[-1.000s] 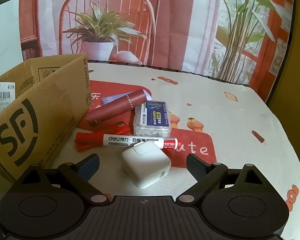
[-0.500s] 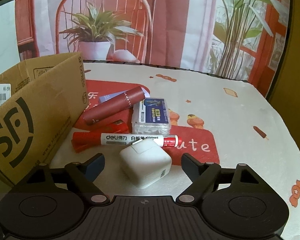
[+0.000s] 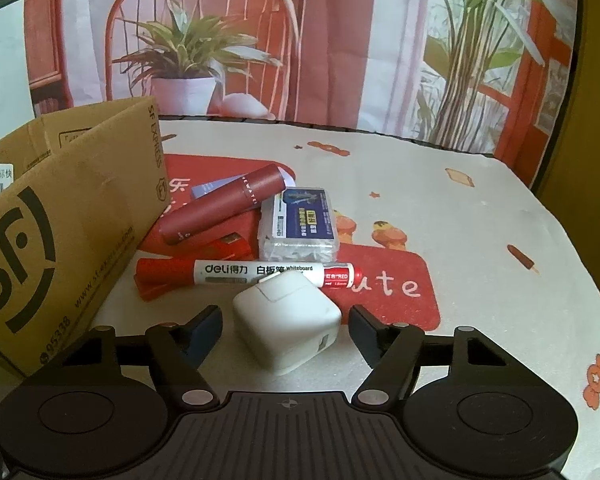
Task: Organize rigid objects
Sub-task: 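Withdraw the right gripper and approach the large square white charger, then grasp the large white charger with the right gripper and carry it over the box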
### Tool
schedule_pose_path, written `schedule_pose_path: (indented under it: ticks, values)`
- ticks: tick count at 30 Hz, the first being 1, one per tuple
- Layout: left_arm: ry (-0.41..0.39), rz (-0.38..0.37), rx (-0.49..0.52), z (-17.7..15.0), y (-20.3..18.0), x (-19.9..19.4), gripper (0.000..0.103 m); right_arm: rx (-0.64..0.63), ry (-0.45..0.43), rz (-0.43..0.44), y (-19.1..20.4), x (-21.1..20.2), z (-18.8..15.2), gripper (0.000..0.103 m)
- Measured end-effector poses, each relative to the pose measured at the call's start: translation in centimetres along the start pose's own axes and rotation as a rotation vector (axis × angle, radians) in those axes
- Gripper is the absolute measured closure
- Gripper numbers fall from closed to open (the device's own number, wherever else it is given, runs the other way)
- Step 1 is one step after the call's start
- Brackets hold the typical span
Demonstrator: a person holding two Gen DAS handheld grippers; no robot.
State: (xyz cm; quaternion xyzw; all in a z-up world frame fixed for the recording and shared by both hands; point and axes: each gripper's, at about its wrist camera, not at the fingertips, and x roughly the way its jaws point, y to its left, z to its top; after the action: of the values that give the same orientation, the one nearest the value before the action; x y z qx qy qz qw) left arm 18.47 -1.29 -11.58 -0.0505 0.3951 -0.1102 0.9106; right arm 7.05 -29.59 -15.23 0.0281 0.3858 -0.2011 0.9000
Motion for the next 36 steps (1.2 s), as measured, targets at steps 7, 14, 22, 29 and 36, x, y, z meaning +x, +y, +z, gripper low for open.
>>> schedule_pose_path:
  ticks: [7, 14, 22, 29, 36]
  values:
    - [0.0, 0.0, 0.0, -0.01, 0.0, 0.0, 0.086, 0.01, 0.001, -0.003, -0.1, 0.16, -0.04, 0.039]
    - [0.0, 0.0, 0.0, -0.01, -0.01, -0.01, 0.086, 0.017, -0.001, 0.0, -0.18, 0.23, -0.06, 0.043]
    - [0.0, 0.0, 0.0, -0.02, -0.01, 0.0, 0.086, 0.017, -0.003, 0.01, -0.17, 0.21, -0.07, 0.049]
    - [0.0, 0.0, 0.0, -0.03, -0.02, -0.01, 0.086, 0.014, -0.014, 0.021, 0.0, -0.05, -0.05, 0.049]
    - [-0.001, 0.0, 0.0, -0.03, -0.02, -0.01, 0.086, 0.019, -0.031, 0.03, -0.17, -0.61, 0.01, 0.05]
